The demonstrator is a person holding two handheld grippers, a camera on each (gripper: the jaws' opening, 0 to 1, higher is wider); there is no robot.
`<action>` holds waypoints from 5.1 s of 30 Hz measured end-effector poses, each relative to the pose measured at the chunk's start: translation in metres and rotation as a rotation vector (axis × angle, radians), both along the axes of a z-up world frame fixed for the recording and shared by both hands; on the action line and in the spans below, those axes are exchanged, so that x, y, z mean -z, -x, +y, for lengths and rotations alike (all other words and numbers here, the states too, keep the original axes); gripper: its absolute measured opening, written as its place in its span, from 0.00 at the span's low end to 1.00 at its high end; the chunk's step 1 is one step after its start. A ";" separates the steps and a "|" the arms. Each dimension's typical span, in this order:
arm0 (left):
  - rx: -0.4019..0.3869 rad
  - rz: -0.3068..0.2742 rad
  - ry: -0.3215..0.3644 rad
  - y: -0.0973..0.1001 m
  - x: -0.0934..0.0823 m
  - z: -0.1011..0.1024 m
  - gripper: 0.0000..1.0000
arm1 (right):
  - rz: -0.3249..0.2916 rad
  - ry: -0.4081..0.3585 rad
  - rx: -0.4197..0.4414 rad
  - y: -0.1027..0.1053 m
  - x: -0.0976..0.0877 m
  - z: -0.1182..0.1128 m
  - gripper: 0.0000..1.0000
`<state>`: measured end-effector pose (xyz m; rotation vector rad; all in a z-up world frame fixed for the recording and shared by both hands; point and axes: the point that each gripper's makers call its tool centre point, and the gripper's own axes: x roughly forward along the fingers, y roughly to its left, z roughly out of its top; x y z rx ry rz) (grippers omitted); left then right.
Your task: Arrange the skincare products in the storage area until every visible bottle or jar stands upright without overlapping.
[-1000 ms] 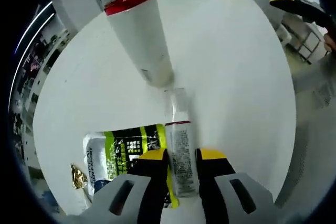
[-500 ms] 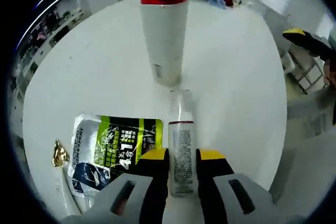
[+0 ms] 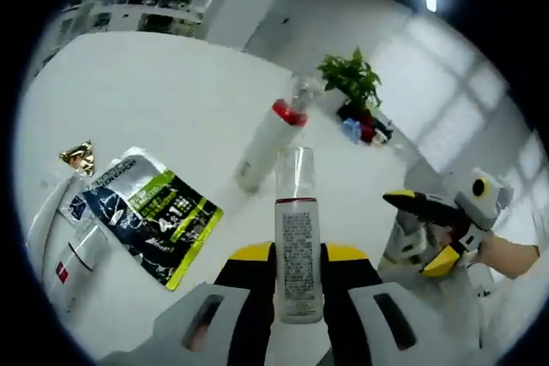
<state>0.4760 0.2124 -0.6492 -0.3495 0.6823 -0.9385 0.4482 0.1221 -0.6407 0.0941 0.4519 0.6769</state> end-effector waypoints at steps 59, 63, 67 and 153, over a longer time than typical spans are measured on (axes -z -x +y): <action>0.494 -0.420 -0.392 0.015 0.031 -0.050 0.17 | -0.205 0.166 0.014 -0.024 -0.021 0.061 0.22; 0.512 -0.407 -0.389 0.010 0.044 -0.057 0.17 | -0.182 0.207 0.036 -0.030 -0.008 0.056 0.22; 0.529 -0.396 -0.393 0.005 0.055 -0.061 0.17 | -0.161 0.232 0.057 -0.036 0.004 0.051 0.21; 0.593 -0.393 -0.451 -0.093 0.083 -0.077 0.21 | -0.105 0.272 0.137 -0.120 0.042 0.018 0.27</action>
